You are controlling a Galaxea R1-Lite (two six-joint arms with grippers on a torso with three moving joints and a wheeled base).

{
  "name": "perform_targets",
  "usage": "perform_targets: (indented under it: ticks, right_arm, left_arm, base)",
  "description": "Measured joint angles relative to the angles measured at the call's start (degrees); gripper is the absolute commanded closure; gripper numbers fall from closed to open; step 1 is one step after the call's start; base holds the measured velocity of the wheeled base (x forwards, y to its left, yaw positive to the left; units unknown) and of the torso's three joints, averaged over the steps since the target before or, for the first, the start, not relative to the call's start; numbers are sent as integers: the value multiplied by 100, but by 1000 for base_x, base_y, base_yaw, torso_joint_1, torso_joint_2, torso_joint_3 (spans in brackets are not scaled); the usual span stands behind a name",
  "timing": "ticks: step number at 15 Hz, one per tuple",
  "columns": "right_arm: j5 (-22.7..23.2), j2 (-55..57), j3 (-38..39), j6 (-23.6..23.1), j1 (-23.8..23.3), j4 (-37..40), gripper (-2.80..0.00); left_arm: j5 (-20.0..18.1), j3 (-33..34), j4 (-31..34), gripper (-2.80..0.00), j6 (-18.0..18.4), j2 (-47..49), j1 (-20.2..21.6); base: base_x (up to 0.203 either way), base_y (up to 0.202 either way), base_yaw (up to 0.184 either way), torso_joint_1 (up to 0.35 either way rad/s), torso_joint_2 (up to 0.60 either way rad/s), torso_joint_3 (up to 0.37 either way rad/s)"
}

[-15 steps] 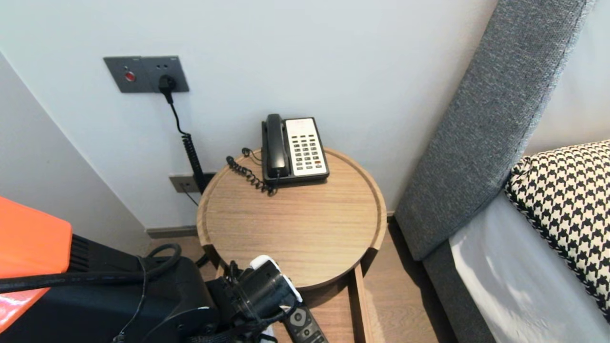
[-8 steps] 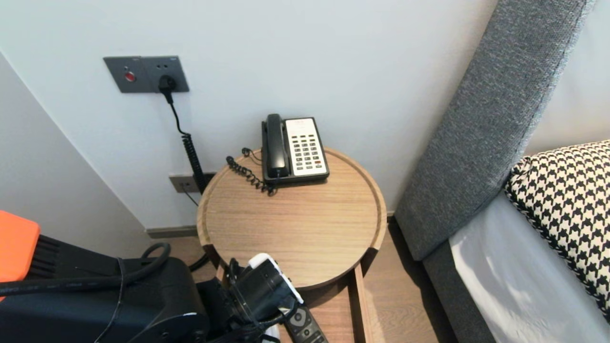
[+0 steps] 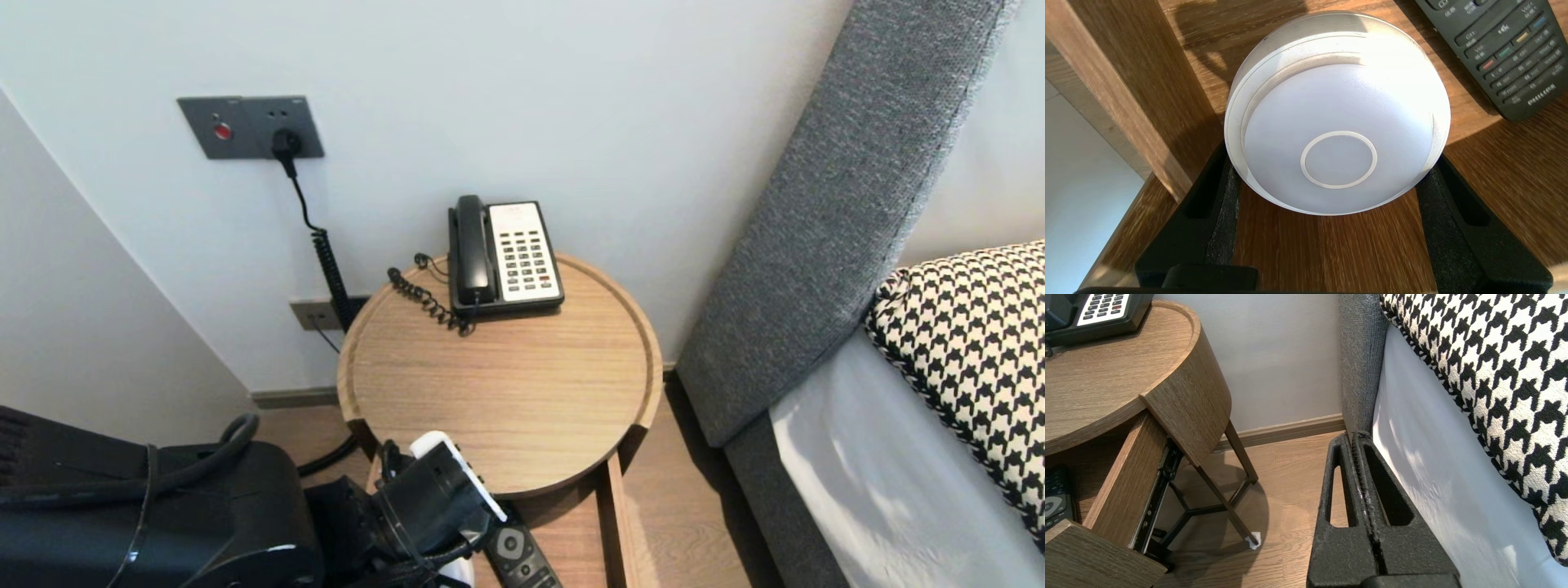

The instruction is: Take the remote control out of the drawer one by one and place them on the table

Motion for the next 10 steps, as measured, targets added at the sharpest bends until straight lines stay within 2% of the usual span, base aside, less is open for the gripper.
perform_targets:
  ticks: [10]
  right_arm:
    - [0,0,0,0,0,0,0]
  left_arm:
    - [-5,45,18,0,-8,-472,-124]
  base:
    - [0,0,0,0,0,0]
